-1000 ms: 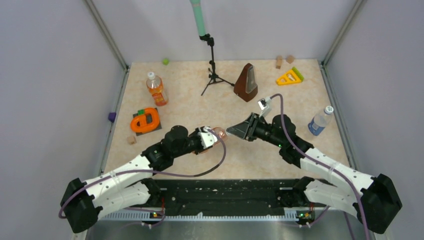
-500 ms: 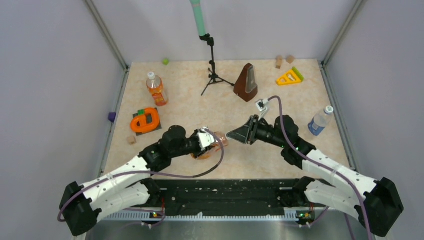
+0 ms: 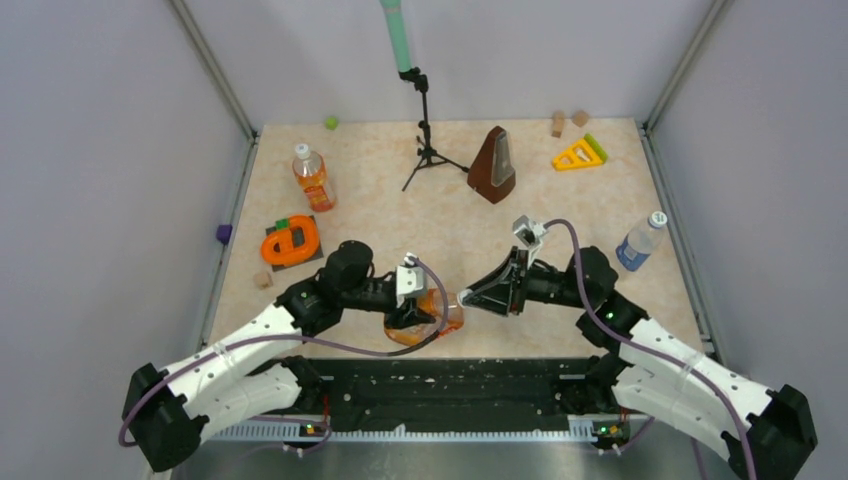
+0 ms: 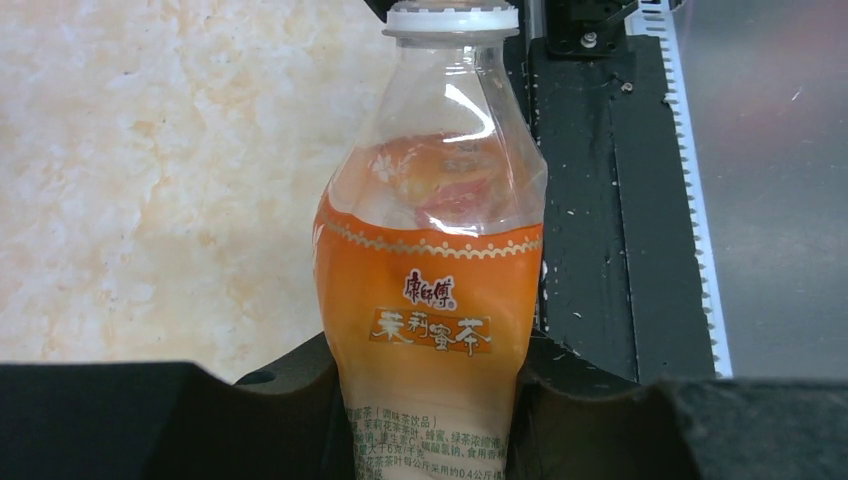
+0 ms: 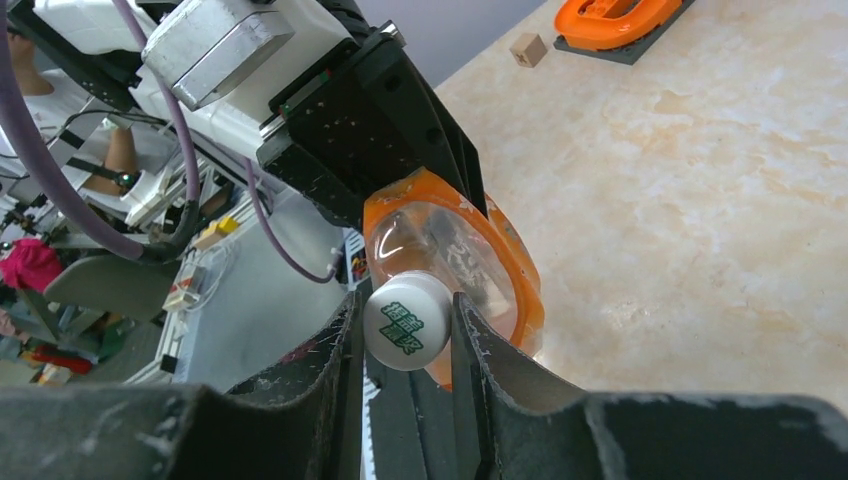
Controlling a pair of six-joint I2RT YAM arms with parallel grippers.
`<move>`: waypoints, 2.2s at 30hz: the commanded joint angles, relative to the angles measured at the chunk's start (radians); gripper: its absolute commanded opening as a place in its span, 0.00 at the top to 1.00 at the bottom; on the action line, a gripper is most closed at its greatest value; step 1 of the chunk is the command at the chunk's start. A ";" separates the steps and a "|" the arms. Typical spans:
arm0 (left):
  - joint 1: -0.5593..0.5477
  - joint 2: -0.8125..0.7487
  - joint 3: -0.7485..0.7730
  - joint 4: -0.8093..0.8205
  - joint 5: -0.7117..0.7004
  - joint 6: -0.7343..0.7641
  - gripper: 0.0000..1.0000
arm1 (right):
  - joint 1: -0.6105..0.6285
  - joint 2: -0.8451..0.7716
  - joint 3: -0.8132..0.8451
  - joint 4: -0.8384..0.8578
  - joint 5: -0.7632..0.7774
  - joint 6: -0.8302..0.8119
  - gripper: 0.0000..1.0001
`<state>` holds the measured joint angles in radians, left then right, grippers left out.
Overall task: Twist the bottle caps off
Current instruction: Unscrew the bottle cap from the plastic bottle.
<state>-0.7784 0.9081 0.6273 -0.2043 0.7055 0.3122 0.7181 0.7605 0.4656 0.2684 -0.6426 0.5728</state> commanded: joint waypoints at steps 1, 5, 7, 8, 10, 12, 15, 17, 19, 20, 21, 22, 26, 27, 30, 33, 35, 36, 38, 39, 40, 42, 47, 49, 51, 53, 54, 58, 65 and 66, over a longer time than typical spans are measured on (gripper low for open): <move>-0.004 -0.023 0.049 0.144 0.115 -0.013 1.00 | 0.006 0.004 0.001 -0.014 0.008 -0.045 0.73; -0.004 0.004 0.016 0.209 -0.086 -0.027 1.00 | 0.006 0.021 0.022 -0.034 0.079 -0.027 0.50; -0.004 0.024 0.003 0.229 -0.171 -0.008 1.00 | 0.006 0.026 0.035 -0.054 0.127 -0.016 0.46; -0.004 0.034 0.000 0.226 -0.207 0.002 1.00 | 0.006 0.026 0.041 -0.068 0.149 -0.011 0.44; -0.005 0.051 0.004 0.208 -0.262 0.017 1.00 | 0.007 0.022 0.054 -0.088 0.192 -0.001 0.41; -0.005 0.066 0.014 0.170 -0.310 0.023 1.00 | 0.006 0.010 0.056 -0.089 0.221 0.012 0.41; -0.012 0.075 0.023 0.163 -0.401 0.018 1.00 | 0.006 -0.007 0.054 -0.093 0.255 0.034 0.38; -0.032 0.072 0.041 0.146 -0.464 0.024 1.00 | 0.006 -0.003 0.077 -0.150 0.301 0.049 0.37; -0.056 0.057 0.036 0.171 -0.506 0.045 1.00 | 0.006 -0.005 0.104 -0.191 0.319 0.038 0.37; -0.066 0.047 0.026 0.191 -0.520 0.059 1.00 | 0.006 -0.008 0.112 -0.192 0.329 0.045 0.37; -0.078 0.037 0.013 0.228 -0.535 0.073 1.00 | 0.006 -0.017 0.113 -0.174 0.335 0.059 0.37; -0.086 0.028 0.000 0.251 -0.542 0.092 1.00 | 0.006 -0.023 0.106 -0.147 0.341 0.077 0.37; -0.111 0.023 -0.023 0.286 -0.572 0.136 1.00 | 0.006 -0.028 0.091 -0.072 0.406 0.189 0.38; -0.118 0.027 -0.018 0.270 -0.586 0.140 1.00 | 0.006 -0.022 0.097 -0.077 0.423 0.198 0.39; -0.134 0.034 -0.010 0.252 -0.615 0.156 1.00 | 0.006 0.015 0.118 -0.100 0.450 0.212 0.40; -0.140 0.035 -0.001 0.240 -0.626 0.169 1.00 | 0.005 0.054 0.130 -0.081 0.445 0.234 0.45; -0.143 0.034 0.006 0.226 -0.634 0.170 1.00 | 0.005 0.075 0.116 -0.014 0.418 0.251 0.47; -0.145 0.033 0.007 0.223 -0.639 0.169 1.00 | 0.004 0.088 0.107 0.013 0.406 0.269 0.49; -0.148 0.027 0.004 0.220 -0.644 0.169 1.00 | 0.003 0.118 0.112 0.021 0.392 0.285 0.56; -0.149 0.024 0.001 0.219 -0.645 0.169 1.00 | 0.003 0.132 0.117 0.017 0.384 0.287 0.59; -0.150 0.021 -0.001 0.218 -0.648 0.169 1.00 | 0.003 0.144 0.123 0.013 0.378 0.287 0.62; -0.151 0.014 -0.005 0.215 -0.654 0.166 1.00 | 0.003 0.160 0.129 0.002 0.370 0.281 0.69; -0.151 0.012 0.002 0.208 -0.689 0.119 1.00 | 0.003 0.154 0.137 -0.033 0.357 0.228 0.77; -0.151 0.026 0.027 0.152 -0.693 0.097 1.00 | 0.003 0.144 0.133 -0.042 0.347 0.194 0.79; -0.151 0.038 0.050 0.121 -0.687 0.047 1.00 | 0.003 0.132 0.130 -0.036 0.304 0.167 0.80; -0.150 0.049 0.078 0.078 -0.620 0.015 1.00 | 0.003 0.120 0.121 0.002 0.222 0.146 0.80; -0.147 0.052 0.086 0.075 -0.574 0.010 1.00 | 0.003 0.113 0.114 0.034 0.176 0.145 0.80; -0.126 0.044 0.092 0.113 -0.359 -0.014 1.00 | 0.003 0.094 0.083 0.131 0.056 0.142 0.80; -0.060 0.056 0.132 0.106 -0.078 -0.084 1.00 | 0.003 0.086 0.061 0.058 -0.042 0.021 0.79; -0.057 0.066 0.139 0.093 -0.062 -0.082 1.00 | 0.003 0.083 0.058 0.044 -0.041 0.003 0.79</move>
<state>-0.8375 0.9451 0.6827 -0.2028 0.3992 0.2729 0.6952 0.8589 0.5289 0.2634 -0.4892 0.6441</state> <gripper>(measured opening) 0.405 0.323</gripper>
